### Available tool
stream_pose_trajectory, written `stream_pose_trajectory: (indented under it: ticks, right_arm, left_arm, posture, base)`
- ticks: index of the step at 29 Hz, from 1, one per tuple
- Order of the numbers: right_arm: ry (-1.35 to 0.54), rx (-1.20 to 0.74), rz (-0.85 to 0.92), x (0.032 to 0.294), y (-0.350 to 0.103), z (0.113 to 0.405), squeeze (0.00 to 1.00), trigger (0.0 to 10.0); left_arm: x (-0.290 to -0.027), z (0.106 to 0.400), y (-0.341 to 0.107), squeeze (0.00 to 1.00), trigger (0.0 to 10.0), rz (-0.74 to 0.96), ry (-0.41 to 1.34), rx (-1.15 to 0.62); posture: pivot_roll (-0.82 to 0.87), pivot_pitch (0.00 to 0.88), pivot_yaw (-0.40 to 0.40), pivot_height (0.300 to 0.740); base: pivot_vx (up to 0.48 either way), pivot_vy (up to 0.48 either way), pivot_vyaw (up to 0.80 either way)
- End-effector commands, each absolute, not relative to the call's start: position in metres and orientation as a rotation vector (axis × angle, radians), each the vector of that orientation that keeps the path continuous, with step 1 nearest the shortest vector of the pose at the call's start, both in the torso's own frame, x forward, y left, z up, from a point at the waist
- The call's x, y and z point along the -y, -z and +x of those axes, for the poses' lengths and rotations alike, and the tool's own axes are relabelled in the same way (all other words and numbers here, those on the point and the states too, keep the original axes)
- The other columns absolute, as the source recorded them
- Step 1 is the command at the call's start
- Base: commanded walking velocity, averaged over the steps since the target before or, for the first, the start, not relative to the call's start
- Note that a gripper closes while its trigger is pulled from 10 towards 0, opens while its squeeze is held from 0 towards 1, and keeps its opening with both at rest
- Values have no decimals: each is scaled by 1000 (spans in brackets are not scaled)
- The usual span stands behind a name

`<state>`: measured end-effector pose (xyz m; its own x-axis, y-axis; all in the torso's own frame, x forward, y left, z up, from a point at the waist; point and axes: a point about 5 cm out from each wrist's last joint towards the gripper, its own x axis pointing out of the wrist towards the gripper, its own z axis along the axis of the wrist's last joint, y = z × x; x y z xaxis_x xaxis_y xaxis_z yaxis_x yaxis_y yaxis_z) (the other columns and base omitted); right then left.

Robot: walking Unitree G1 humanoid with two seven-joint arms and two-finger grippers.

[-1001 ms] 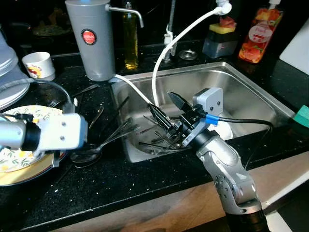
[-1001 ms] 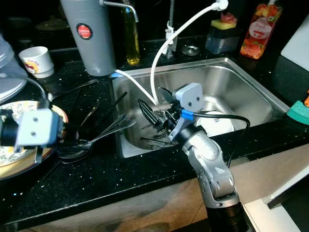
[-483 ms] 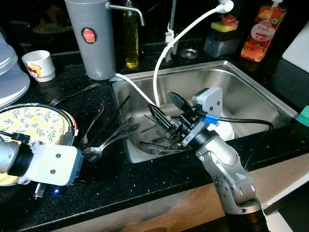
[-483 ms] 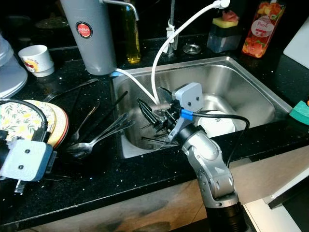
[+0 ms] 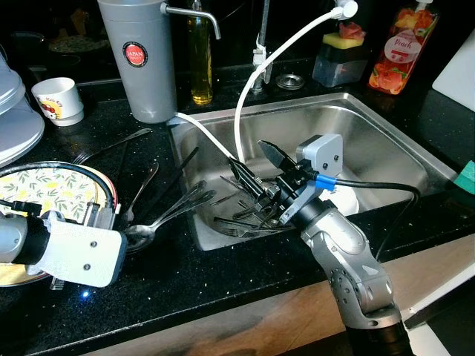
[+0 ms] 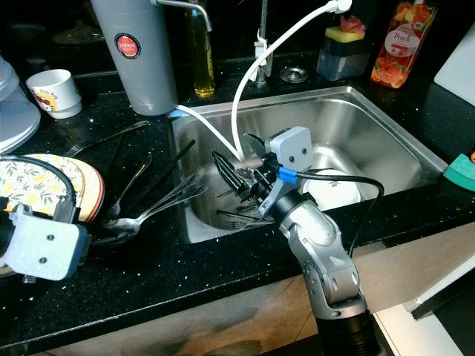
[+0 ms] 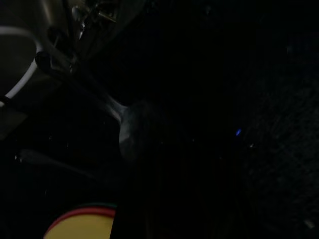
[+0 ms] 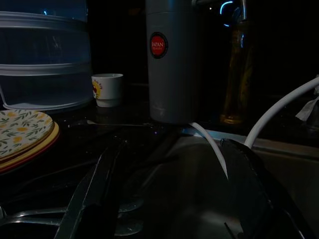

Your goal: Kitchen organization

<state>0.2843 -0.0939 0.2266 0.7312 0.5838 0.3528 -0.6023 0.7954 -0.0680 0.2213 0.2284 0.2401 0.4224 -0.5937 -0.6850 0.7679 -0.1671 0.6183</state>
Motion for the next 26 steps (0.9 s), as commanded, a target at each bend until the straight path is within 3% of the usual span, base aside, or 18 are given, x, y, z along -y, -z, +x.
stream_pose_trajectory:
  ticks: [1, 2, 3, 4, 11, 14, 15, 19, 26]
  right_arm:
    - [-674, 373, 46, 90, -228, 284, 0, 10000]
    - [-674, 373, 46, 90, -228, 284, 0, 10000]
    - [-674, 374, 46, 90, -229, 284, 0, 10000]
    - [-674, 375, 46, 90, -229, 284, 0, 10000]
    - [-674, 373, 44, 91, -229, 284, 0, 10000]
    - [-673, 373, 46, 91, -229, 284, 0, 10000]
    - [-673, 374, 46, 91, -229, 284, 0, 10000]
    - [-673, 375, 48, 90, -229, 285, 0, 10000]
    - [-664, 384, 52, 90, -231, 286, 0, 10000]
  left_arm:
    - [-230, 224, -231, 0, 10000, 1289, 1198, -201]
    - [-229, 226, -230, 0, 10000, 1295, 1188, -195]
    - [-230, 228, -227, 0, 8706, 1300, 1173, -191]
    - [-230, 229, -226, 0, 0, 1299, 1161, -185]
    - [-225, 230, -236, 0, 0, 1238, 1153, -98]
    - [-216, 249, -267, 0, 0, 1205, 1001, 91]
    - [-211, 261, -283, 0, 10000, 1203, 892, 205]
    - [-200, 280, -304, 0, 10000, 1174, 731, 372]
    - [-175, 309, -291, 0, 10000, 1018, 682, 356]
  posture:
    - [154, 46, 11, 740]
    - [154, 46, 11, 740]
    - [150, 42, 10, 740]
    - [146, 42, 11, 740]
    - [149, 46, 7, 740]
    - [152, 49, 5, 740]
    - [156, 47, 5, 740]
    - [156, 47, 5, 740]
    - [147, 42, 7, 740]
  base:
    - [0, 0, 0]
    - [0, 0, 0]
    - [0, 0, 0]
    - [0, 0, 0]
    - [0, 0, 0]
    - [0, 0, 0]
    - [0, 0, 0]
    - [0, 0, 0]
    - [0, 0, 0]
